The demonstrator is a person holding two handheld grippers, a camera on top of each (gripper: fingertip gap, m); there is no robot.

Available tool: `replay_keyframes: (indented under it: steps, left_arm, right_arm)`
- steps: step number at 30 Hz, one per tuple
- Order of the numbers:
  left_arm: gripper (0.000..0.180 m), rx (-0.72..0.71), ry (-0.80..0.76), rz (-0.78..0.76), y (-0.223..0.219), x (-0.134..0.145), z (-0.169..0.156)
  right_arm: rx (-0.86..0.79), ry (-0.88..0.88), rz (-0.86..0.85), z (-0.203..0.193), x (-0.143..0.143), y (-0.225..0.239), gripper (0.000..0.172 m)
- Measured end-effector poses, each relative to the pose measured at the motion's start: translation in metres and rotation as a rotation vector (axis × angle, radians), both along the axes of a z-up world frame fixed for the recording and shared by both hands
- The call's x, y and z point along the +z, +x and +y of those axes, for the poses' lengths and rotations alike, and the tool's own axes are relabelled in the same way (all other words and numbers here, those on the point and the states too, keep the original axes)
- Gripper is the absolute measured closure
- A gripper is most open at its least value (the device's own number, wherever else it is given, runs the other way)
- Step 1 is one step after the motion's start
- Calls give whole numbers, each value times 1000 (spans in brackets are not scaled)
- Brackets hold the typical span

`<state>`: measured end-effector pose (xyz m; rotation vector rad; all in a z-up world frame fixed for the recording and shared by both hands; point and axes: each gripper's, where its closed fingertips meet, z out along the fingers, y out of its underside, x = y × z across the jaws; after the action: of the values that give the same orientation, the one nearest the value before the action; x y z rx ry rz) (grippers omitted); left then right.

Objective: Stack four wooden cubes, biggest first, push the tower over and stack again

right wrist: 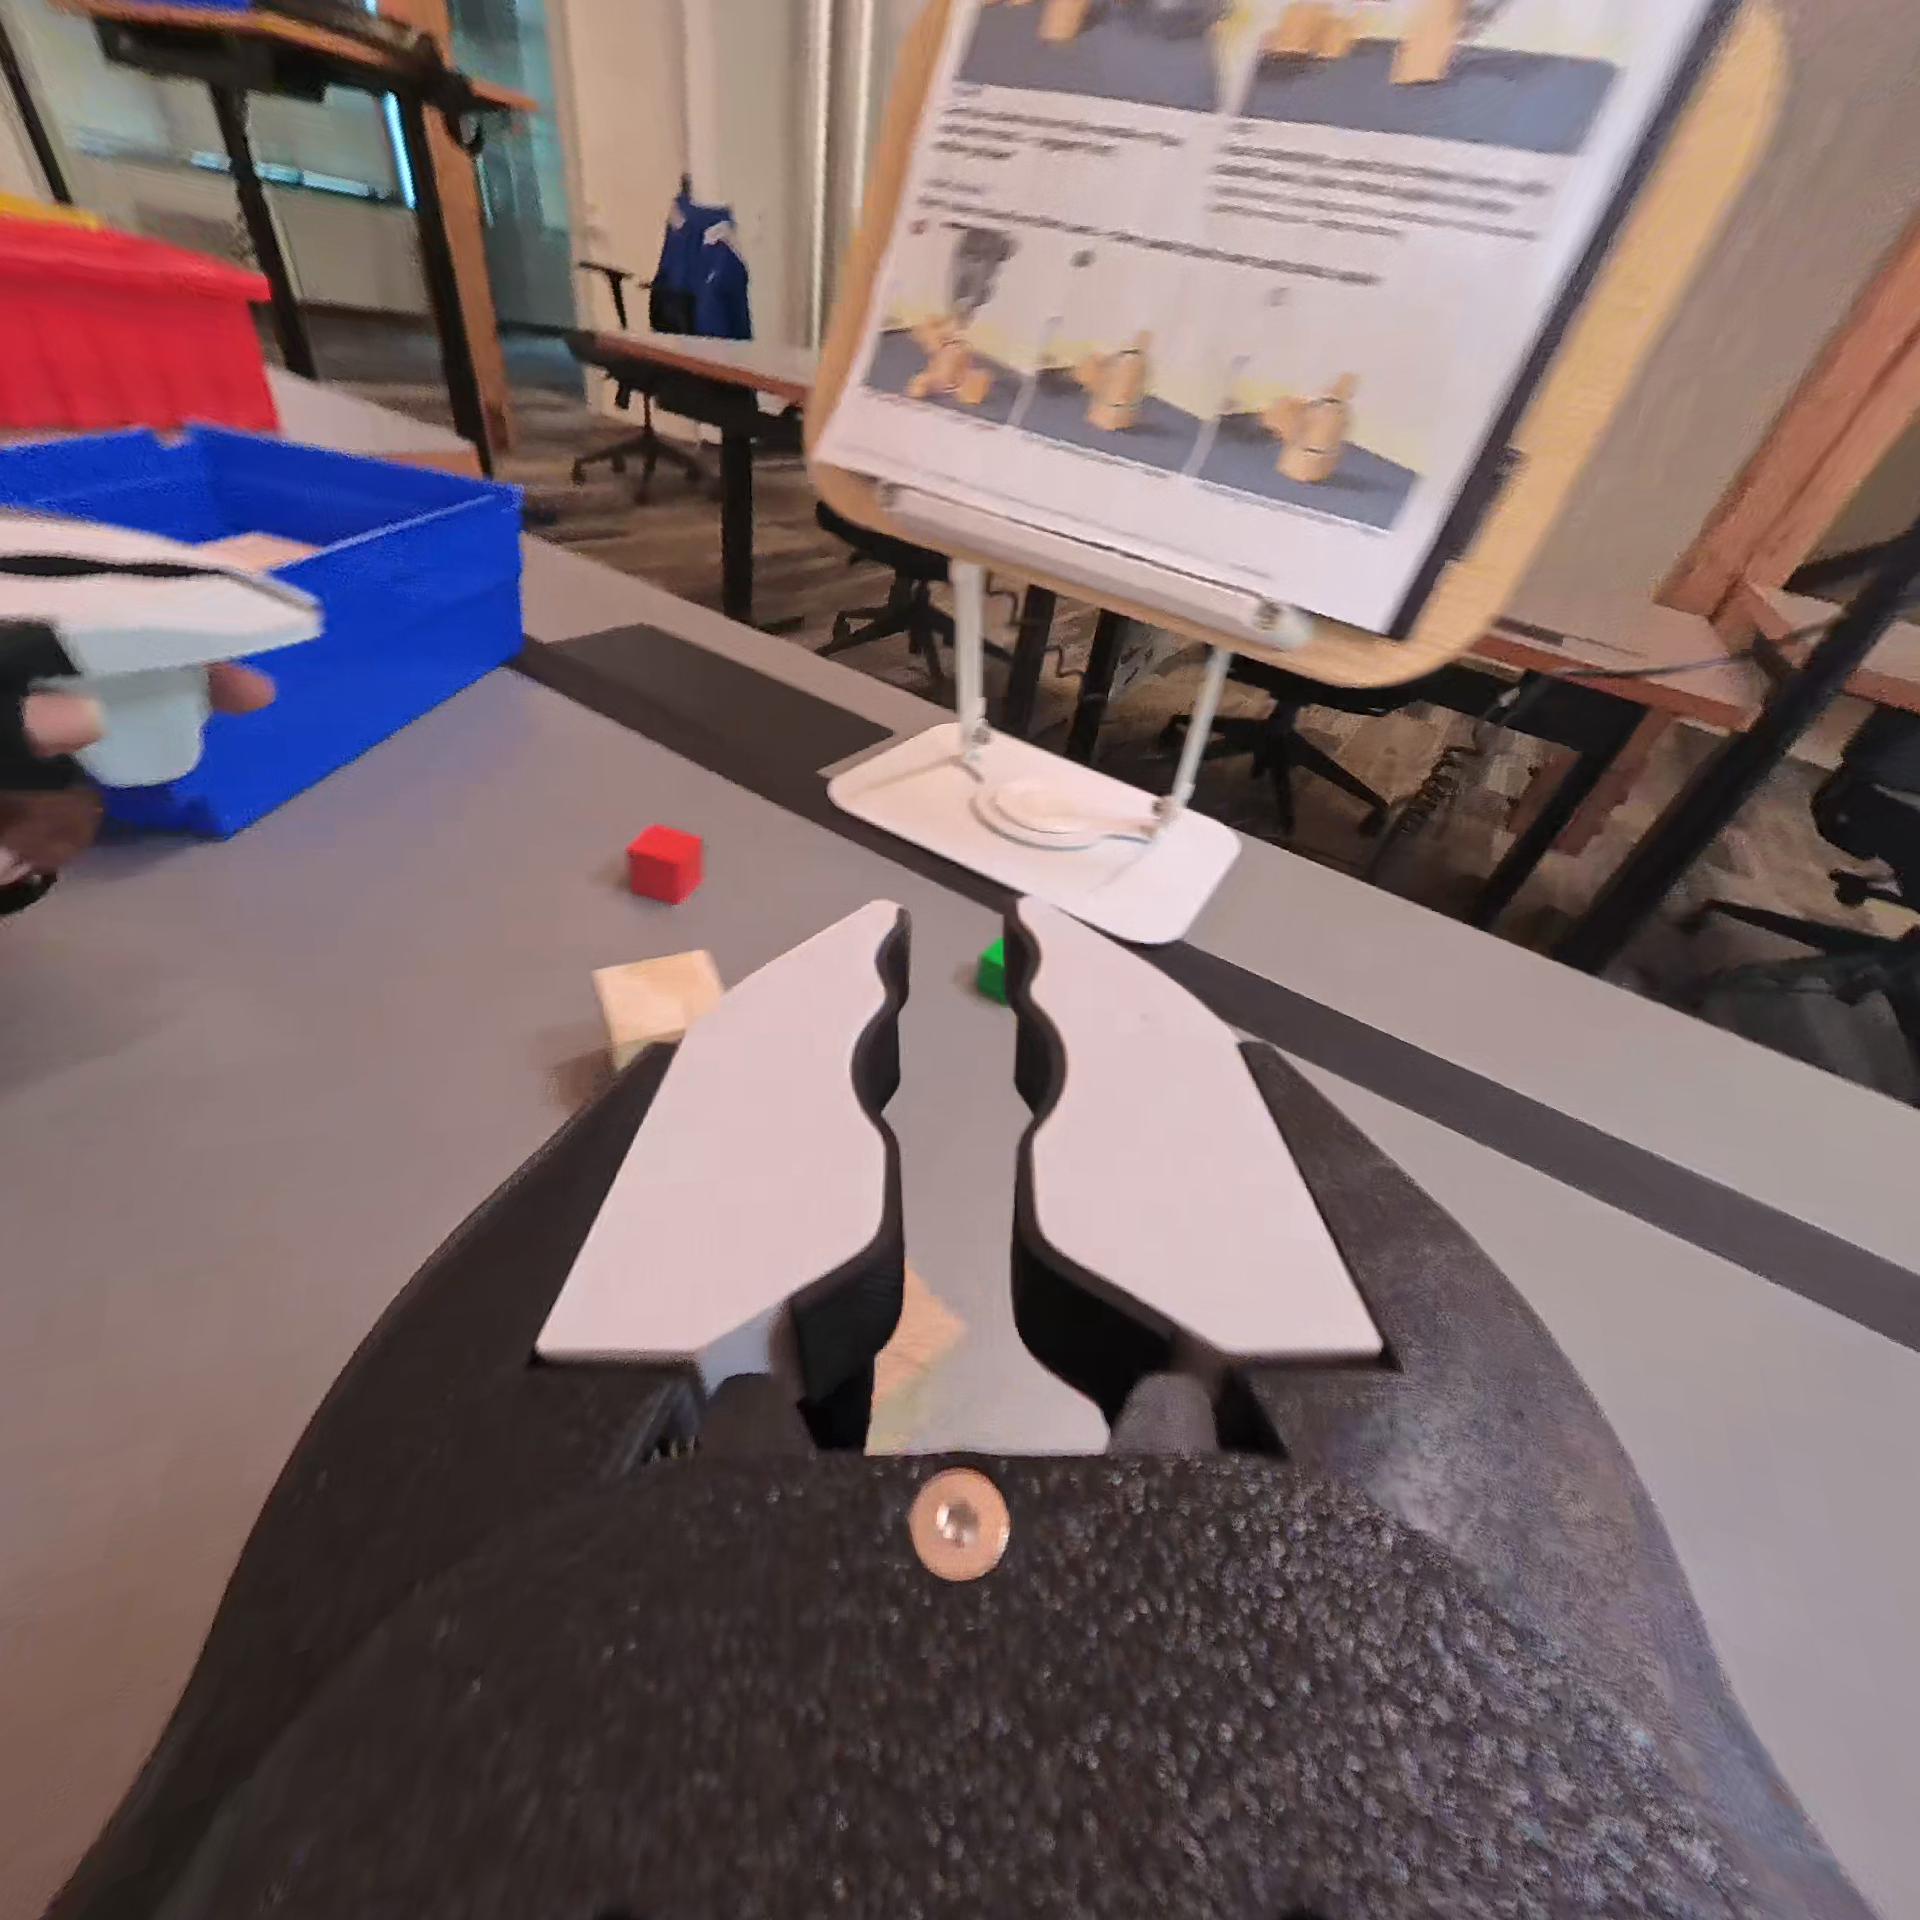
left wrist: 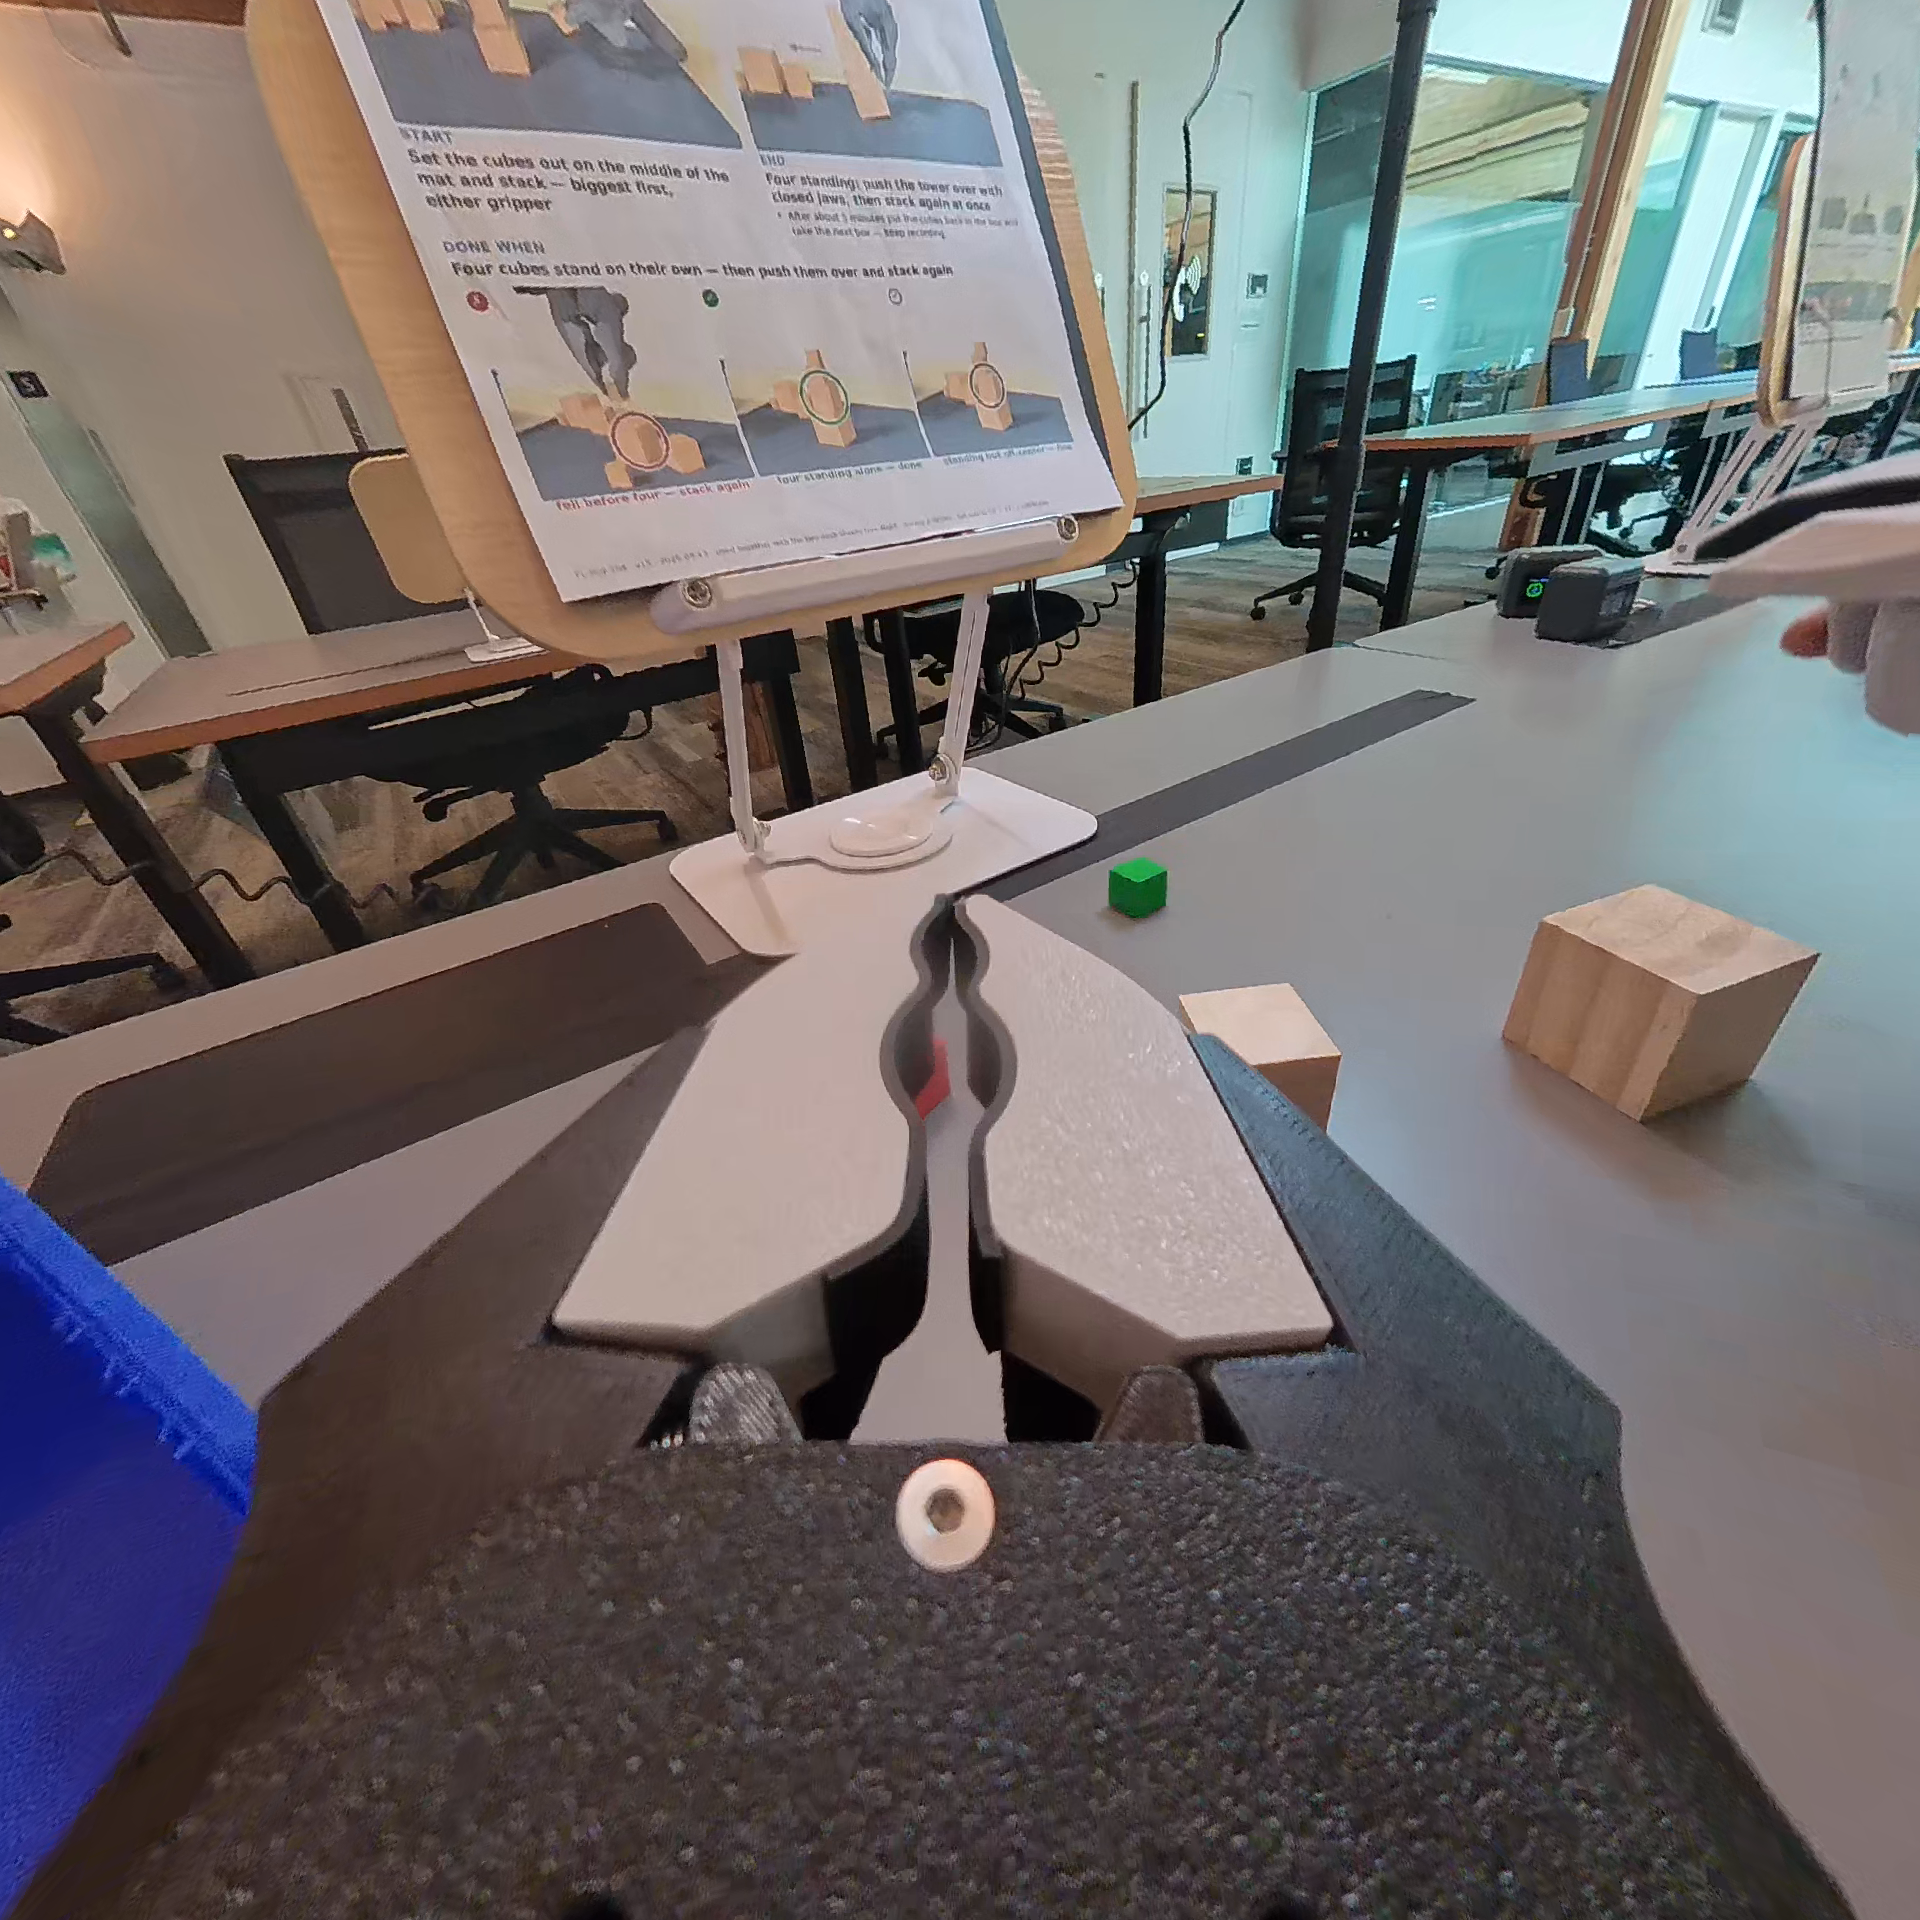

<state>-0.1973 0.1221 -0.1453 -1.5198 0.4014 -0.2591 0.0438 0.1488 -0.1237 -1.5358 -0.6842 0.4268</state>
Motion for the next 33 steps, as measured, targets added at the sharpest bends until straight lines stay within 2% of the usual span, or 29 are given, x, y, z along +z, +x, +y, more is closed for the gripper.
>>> replay_keyframes:
  steps: [4, 8, 10, 13, 16, 21, 25, 27, 28, 29, 33]
  left_arm:
    - [180, -56, -8, 8, 10, -4, -2]
    - [179, -272, -60, 35, 49, -17, -15]
    - [174, -404, -105, 60, 79, -28, -26]
    - [163, -598, -197, 70, 128, -44, -43]
    - [138, -690, -281, 142, 170, -59, -44]
    - [103, -743, -368, 254, 217, -84, -32]
    - [88, -758, -413, 327, 242, -99, -18]
    - [89, -746, -439, 386, 249, -111, -11]
    - [105, -706, -438, 429, 247, -116, -5]
    - [113, -713, -419, 454, 246, -116, -7]
    - [114, -738, -384, 385, 231, -94, -19]
  right_arm:
    - [-127, -11, 207, 25, 1, 71, 146]
    - [-211, -13, 603, 29, 23, 137, 137]
    - [-251, 22, 657, 28, 30, 158, 136]
    - [-234, 13, 643, 28, 31, 157, 136]
    - [-198, 7, 596, 26, 30, 143, 135]
    - [-131, -5, 509, 23, 27, 120, 135]
    - [-44, -54, 443, 20, 18, 96, 134]
    - [-11, -72, 396, 18, 11, 84, 134]
    - [0, -75, 373, 17, 9, 79, 134]
    - [6, -76, 350, 16, 7, 76, 134]
    - [34, -86, 312, 14, 2, 68, 135]
